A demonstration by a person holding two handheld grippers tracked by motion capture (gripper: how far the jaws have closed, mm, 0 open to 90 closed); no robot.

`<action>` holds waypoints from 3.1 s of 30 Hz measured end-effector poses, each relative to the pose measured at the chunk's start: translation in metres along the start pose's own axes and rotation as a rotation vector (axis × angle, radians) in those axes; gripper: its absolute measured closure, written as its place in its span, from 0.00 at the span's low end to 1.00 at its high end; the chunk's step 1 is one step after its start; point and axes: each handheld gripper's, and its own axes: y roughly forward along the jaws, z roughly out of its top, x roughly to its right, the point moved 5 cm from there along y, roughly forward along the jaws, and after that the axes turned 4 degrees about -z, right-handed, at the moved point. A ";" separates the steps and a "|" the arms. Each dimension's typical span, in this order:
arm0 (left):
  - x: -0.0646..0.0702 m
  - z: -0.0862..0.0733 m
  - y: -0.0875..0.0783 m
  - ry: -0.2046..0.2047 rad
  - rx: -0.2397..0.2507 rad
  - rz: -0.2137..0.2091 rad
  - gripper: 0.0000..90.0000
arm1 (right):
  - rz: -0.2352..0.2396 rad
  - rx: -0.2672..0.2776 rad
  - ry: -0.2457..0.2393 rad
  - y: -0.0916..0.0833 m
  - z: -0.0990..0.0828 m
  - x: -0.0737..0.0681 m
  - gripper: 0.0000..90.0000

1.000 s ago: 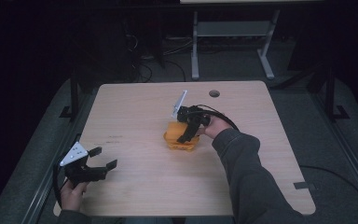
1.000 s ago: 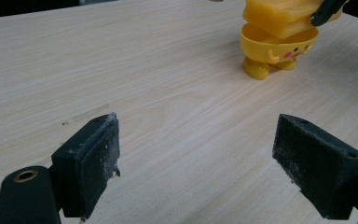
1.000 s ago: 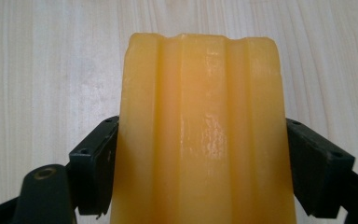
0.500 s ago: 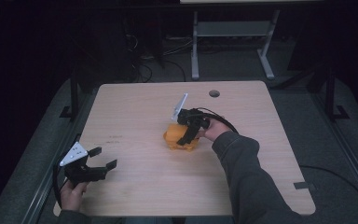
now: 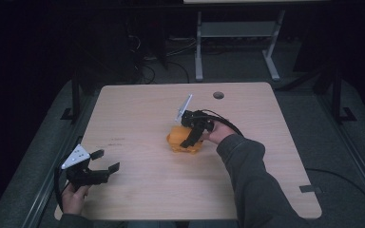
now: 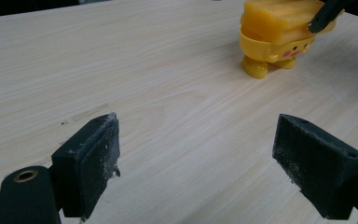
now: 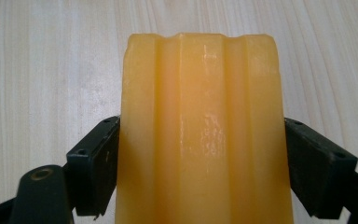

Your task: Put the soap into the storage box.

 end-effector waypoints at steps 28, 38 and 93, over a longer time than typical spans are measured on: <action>0.000 0.000 0.000 0.011 -0.010 -0.001 0.16 | -0.048 0.037 0.026 -0.026 -0.003 0.000 0.20; 0.001 0.000 0.001 0.011 -0.009 -0.001 0.16 | -0.066 0.056 0.031 -0.041 -0.008 0.000 0.21; 0.002 0.000 0.002 0.020 -0.017 0.002 0.16 | -0.129 0.085 0.150 -0.080 -0.060 -0.005 0.21</action>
